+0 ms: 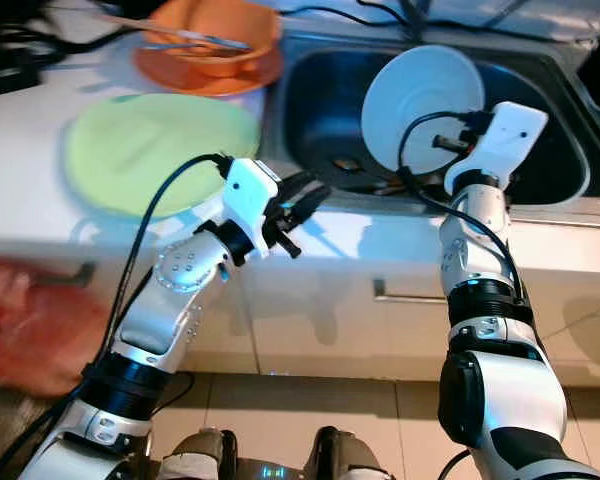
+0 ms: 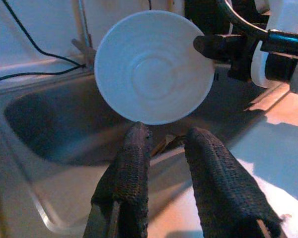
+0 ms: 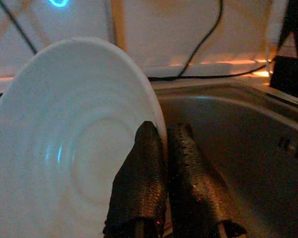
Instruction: Kitchen organization
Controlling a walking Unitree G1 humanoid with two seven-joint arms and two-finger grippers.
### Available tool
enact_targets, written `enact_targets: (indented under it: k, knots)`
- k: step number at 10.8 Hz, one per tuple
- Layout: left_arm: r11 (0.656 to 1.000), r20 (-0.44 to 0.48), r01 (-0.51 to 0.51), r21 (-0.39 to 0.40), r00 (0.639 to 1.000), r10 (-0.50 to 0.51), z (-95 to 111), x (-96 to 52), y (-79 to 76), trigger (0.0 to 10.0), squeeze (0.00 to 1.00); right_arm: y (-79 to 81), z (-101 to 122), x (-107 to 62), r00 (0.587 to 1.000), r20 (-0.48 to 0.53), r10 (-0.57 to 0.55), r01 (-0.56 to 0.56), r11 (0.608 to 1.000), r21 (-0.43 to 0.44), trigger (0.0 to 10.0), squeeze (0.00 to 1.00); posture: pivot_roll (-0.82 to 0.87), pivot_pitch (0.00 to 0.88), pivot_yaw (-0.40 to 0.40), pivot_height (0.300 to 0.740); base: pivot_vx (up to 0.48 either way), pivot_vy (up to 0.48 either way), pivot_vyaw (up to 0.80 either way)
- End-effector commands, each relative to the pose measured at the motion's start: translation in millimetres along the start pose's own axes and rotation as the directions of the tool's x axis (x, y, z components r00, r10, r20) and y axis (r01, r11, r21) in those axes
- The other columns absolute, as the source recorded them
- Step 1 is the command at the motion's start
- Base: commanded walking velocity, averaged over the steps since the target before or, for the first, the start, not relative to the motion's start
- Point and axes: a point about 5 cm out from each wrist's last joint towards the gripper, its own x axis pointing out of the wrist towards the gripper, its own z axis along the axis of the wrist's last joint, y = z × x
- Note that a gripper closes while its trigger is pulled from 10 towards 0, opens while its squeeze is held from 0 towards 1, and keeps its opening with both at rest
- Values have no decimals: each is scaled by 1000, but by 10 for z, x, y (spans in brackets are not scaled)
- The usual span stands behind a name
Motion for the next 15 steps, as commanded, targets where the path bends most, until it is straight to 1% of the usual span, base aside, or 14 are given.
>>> enact_targets:
  k: [1,2,4,5,7,9,12,14,15]
  knots:
    - [1000,-2,17,-7,1000,-17,7,4,-47,10000,0,-7,-7,2,1000,-5,30,-30,999,-24,10000,0,183,180,-59,740,0,0,0]
    - [1000,-6,21,-6,1000,-21,3,8,-58,10000,0,42,-42,-5,997,-24,76,-77,996,-49,10000,0,182,179,-59,740,0,0,0]
    - [1000,-9,22,-5,1000,-22,-1,13,-63,10000,0,128,-109,-24,987,-58,150,-153,986,-67,10000,0,185,178,-60,740,0,0,0]
    - [1000,-11,23,-2,1000,-23,-5,14,-65,10000,0,175,-203,-59,978,-102,184,-195,974,-112,10000,0,186,178,-59,740,0,0,0]
    - [1000,-13,23,0,1000,-23,-5,13,-68,10000,0,161,-220,-64,978,-108,180,-193,973,-126,10000,0,185,179,-58,740,0,0,0]
    - [1000,-14,25,4,1000,-25,-6,17,-81,10000,0,168,-227,-59,973,-115,199,-217,960,-176,10000,0,185,179,-59,740,0,0,0]
    - [999,-24,39,-7,999,-39,-23,18,-109,10000,0,246,-304,-69,948,-181,262,-301,923,-239,10000,0,189,174,-60,740,0,0,0]
    - [999,-21,45,-12,999,-45,-18,25,-125,10000,0,290,-299,-48,929,-215,300,-351,897,-266,10000,0,188,171,-62,740,0,0,0]
    - [999,-20,52,-13,998,-52,-15,31,-144,10000,0,308,-301,-43,918,-232,323,-382,878,-289,10000,0,190,170,-66,740,0,0,0]
